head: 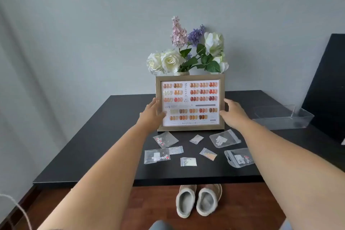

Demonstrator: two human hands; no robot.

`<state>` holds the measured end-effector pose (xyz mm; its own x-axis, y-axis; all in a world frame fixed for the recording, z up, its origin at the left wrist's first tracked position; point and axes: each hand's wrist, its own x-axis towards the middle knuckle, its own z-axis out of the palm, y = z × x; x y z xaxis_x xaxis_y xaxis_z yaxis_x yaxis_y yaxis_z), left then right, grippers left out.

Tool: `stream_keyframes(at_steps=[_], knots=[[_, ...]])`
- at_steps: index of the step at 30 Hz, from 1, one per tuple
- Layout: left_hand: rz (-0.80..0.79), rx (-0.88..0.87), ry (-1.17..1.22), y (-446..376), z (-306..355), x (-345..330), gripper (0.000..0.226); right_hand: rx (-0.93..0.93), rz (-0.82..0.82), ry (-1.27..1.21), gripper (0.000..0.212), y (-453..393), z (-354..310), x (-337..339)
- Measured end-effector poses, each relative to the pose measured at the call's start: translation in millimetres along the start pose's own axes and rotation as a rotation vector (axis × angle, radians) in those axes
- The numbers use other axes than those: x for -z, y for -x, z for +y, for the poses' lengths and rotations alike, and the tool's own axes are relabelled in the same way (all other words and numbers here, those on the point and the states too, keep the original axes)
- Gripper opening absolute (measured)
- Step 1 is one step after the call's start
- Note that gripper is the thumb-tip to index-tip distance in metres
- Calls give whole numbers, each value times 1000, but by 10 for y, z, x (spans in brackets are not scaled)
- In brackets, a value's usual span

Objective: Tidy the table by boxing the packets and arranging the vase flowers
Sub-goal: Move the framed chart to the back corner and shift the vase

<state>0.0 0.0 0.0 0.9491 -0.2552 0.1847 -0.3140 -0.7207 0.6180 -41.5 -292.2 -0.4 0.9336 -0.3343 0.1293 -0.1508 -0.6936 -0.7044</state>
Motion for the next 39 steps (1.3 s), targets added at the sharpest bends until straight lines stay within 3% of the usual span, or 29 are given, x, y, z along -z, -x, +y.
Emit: stream_keyframes(at_steps=[5, 11, 17, 25, 39], knots=[[157, 154, 253, -122, -225, -243, 65, -154, 96, -218, 62, -216, 261, -117], [151, 204, 447, -361, -391, -445, 58, -177, 26, -323, 52, -483, 499, -213], [101, 185, 273, -382, -571, -397, 74, -127, -61, -351, 46, -615, 608, -184], [-43, 179, 160, -334, -749, -263, 69, -80, -150, -232, 44, -634, 618, -244], [136, 296, 98, -259, -1185, 174, 62, 41, -292, -230, 38, -846, 20, -857]])
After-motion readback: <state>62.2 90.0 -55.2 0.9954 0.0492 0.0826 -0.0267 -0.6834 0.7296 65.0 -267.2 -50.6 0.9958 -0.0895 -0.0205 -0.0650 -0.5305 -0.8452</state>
